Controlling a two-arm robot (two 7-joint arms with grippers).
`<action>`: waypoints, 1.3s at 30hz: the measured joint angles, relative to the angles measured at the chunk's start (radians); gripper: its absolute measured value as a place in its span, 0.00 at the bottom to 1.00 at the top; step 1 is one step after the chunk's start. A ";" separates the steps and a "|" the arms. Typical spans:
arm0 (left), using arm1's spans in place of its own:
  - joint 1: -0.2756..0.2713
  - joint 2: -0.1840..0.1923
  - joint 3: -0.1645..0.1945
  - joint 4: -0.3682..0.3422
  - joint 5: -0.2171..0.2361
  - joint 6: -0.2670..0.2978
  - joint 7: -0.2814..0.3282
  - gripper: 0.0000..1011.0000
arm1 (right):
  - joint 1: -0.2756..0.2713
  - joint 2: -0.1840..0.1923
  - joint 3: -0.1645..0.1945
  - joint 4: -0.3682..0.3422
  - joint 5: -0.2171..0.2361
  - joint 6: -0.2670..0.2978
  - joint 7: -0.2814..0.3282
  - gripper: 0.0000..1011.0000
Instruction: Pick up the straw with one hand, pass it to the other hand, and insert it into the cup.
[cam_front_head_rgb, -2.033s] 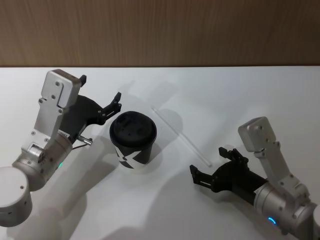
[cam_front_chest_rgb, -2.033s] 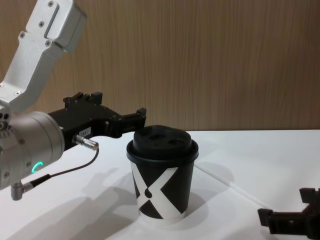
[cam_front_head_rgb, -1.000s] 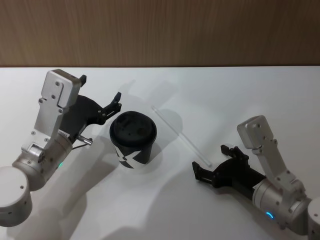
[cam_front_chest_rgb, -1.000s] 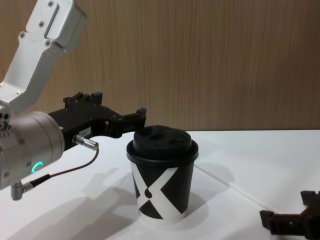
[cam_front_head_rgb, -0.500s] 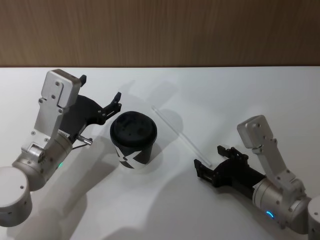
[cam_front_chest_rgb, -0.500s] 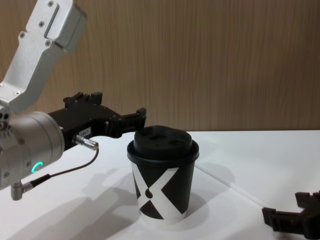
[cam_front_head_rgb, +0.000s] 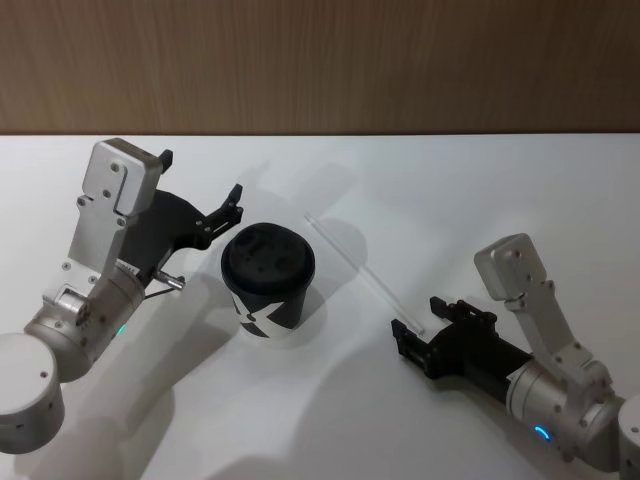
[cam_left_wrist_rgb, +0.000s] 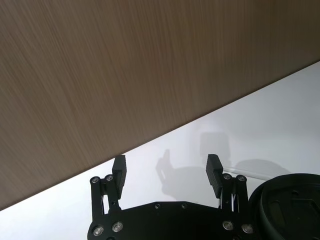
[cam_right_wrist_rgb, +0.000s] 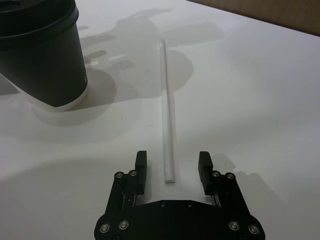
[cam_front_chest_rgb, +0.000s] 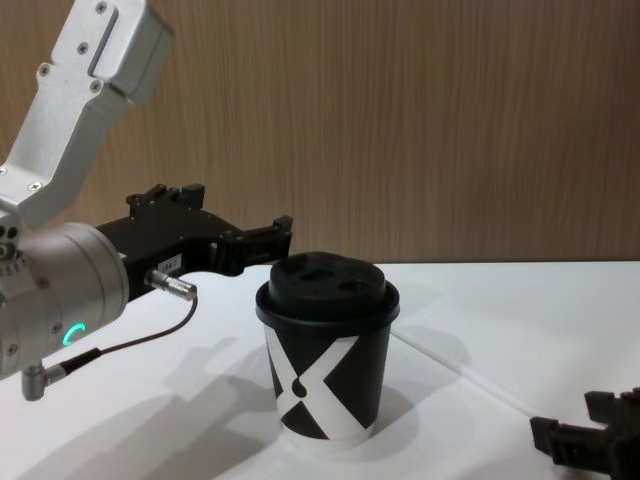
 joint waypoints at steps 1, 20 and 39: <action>0.000 0.000 0.000 0.000 0.000 0.000 0.000 0.99 | -0.002 0.000 0.001 -0.002 -0.001 0.001 0.002 0.63; 0.000 0.000 0.000 0.000 0.000 0.000 0.000 0.99 | -0.015 -0.007 0.013 -0.012 -0.011 0.004 0.014 0.46; 0.000 0.000 0.000 0.000 0.000 0.000 0.000 0.99 | -0.024 -0.014 0.014 -0.024 -0.017 0.002 0.028 0.09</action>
